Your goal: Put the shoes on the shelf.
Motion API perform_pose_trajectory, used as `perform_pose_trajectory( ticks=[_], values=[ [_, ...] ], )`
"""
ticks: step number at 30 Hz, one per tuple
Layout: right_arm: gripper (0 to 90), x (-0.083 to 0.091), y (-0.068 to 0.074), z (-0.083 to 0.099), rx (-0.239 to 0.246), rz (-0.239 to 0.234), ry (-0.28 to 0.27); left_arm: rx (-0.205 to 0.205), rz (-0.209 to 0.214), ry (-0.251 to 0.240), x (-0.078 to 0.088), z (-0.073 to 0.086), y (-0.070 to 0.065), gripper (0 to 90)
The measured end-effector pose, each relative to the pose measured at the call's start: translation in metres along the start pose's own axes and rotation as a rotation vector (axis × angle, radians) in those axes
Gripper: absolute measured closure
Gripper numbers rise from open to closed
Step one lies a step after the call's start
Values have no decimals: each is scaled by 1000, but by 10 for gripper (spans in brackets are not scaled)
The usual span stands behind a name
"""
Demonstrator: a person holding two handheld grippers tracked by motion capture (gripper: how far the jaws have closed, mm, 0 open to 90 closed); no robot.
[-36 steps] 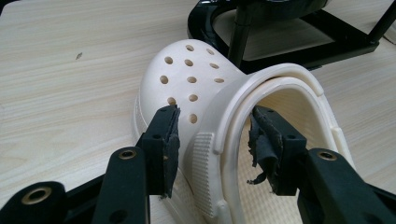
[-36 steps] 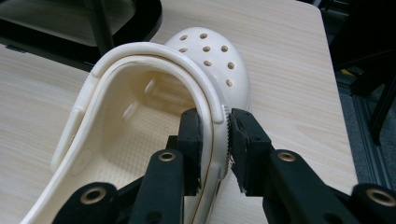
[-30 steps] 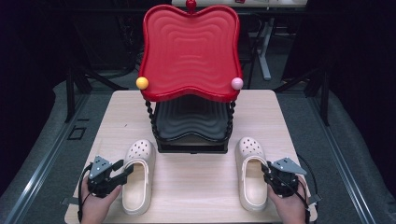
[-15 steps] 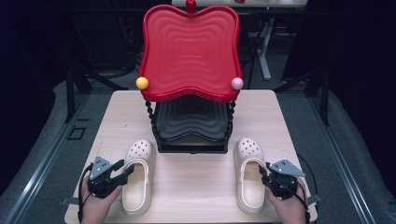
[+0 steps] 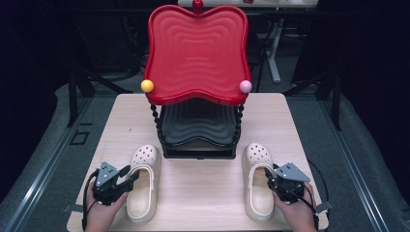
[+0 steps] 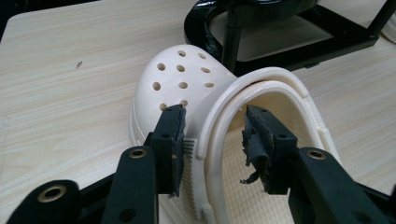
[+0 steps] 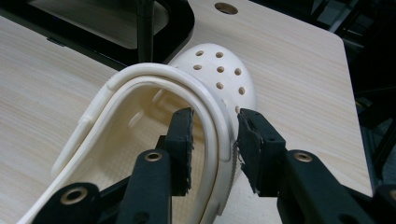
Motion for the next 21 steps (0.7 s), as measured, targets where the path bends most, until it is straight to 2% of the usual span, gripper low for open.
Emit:
perform_pose_trajectory(
  ticks=[5, 15, 21],
  values=[
    [676, -2, 0, -1, 16, 4, 7, -8, -8, 9, -2, 0, -1, 606],
    [722, -3, 2, -1, 41, 31, 35, -59, -50, 29, -6, 0, -4, 642],
    [741, -4, 3, -2, 35, 33, 46, -36, -43, 35, -8, 0, -1, 669]
  ],
)
Point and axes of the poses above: each handheld gripper's, and its own axes: x roughly backward along the jaws, z roughly out of its underside, y roughly to its left, the point moved 2 cm from there along -x, roughly forward along the jaws, and after that the axes turned 1 degree about -y, right-handed, at the moved point
